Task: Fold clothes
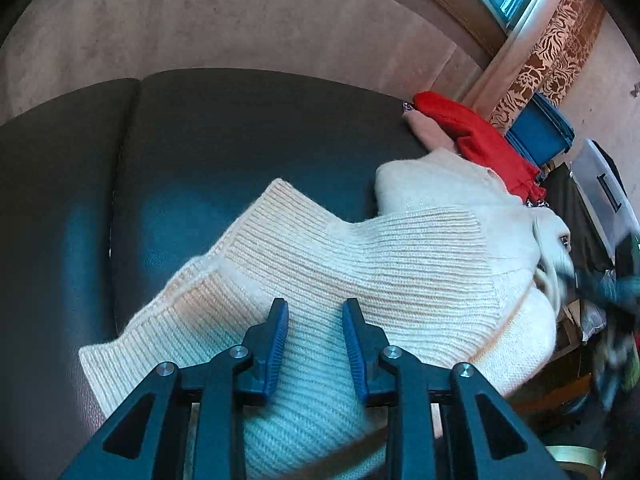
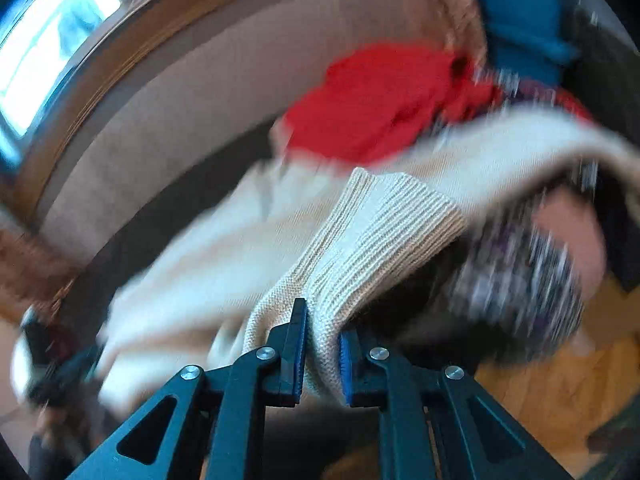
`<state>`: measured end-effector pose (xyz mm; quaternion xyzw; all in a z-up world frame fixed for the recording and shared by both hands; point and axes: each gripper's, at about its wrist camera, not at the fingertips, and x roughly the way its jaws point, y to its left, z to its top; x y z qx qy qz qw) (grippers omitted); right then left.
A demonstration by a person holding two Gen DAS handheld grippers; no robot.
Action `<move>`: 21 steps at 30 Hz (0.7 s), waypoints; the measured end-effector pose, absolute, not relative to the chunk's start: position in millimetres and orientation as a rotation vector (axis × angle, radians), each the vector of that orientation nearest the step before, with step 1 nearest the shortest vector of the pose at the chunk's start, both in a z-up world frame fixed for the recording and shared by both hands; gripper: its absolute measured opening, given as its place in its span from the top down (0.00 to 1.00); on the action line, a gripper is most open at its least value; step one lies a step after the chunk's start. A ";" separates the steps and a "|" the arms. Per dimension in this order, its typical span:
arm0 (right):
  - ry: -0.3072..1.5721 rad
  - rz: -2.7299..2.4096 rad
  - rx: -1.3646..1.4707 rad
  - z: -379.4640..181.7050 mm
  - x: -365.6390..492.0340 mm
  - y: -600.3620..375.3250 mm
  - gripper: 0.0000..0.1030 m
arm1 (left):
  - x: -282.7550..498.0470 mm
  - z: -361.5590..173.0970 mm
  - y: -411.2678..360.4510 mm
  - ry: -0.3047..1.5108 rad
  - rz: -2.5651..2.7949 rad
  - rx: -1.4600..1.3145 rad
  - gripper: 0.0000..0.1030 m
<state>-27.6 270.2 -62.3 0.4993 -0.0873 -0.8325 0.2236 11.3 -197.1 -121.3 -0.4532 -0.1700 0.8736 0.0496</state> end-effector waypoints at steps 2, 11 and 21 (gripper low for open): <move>-0.247 -2.225 1.456 -77.5 -11.9 268.3 0.86 | 11.3 -115.3 -197.1 -0.548 2.672 -1.344 0.73; -0.660 -2.318 1.439 -83.4 -36.2 327.1 0.38 | 6.4 -106.5 -180.9 -0.504 2.645 -1.318 0.71; -1.110 -2.553 1.123 -62.4 -97.8 400.4 0.27 | 8.5 -127.3 -194.4 -0.647 2.645 -1.375 0.71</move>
